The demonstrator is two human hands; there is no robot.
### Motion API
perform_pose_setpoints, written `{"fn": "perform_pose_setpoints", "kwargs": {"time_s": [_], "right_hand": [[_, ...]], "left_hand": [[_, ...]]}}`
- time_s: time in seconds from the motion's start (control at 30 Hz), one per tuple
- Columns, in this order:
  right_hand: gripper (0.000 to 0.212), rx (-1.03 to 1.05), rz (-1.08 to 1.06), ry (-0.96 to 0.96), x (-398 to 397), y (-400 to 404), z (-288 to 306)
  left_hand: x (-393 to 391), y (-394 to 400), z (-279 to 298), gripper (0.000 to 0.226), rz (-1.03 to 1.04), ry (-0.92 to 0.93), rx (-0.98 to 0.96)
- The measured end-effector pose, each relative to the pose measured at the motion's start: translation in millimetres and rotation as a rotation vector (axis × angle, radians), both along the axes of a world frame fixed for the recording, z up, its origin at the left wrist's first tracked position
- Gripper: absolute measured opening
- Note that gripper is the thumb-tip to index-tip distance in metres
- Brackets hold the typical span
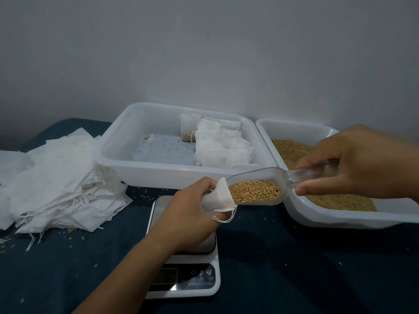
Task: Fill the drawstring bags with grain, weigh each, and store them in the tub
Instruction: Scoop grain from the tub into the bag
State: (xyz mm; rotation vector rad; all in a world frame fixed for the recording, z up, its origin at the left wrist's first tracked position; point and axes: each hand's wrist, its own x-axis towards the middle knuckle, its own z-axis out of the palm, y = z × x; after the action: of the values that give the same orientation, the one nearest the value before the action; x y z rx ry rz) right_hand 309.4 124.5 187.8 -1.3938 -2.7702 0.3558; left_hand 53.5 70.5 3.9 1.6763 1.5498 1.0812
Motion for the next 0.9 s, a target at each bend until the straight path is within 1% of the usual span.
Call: {"fn": "perform_pose_setpoints", "kwargs": {"time_s": [0.17, 0.43, 0.6, 0.8, 0.9], "right_hand": [[0.049, 0.024, 0.005, -0.043, -2.0, 0.3, 3.9], [0.059, 0.062, 0.003, -0.046, 0.3, 2.3, 8.5], [0.052, 0.065, 0.001, -0.041, -0.2, -0.6, 11.0], [0.054, 0.084, -0.009, -0.049, 1.5, -1.1, 13.0], [0.063, 0.103, -0.015, -0.059, 2.6, 0.0, 12.9]], "left_hand": [[-0.2, -0.7, 1.3, 0.025, -0.002, -0.022, 0.014], [2.6, -0.9, 1.5, 0.023, 0.015, -0.024, 0.027], [3.2, -1.6, 2.1, 0.023, 0.018, -0.055, 0.030], [4.1, -1.7, 3.0, 0.021, 0.018, -0.068, 0.036], [3.8, -1.9, 3.4, 0.020, 0.025, -0.078, 0.033]]}}
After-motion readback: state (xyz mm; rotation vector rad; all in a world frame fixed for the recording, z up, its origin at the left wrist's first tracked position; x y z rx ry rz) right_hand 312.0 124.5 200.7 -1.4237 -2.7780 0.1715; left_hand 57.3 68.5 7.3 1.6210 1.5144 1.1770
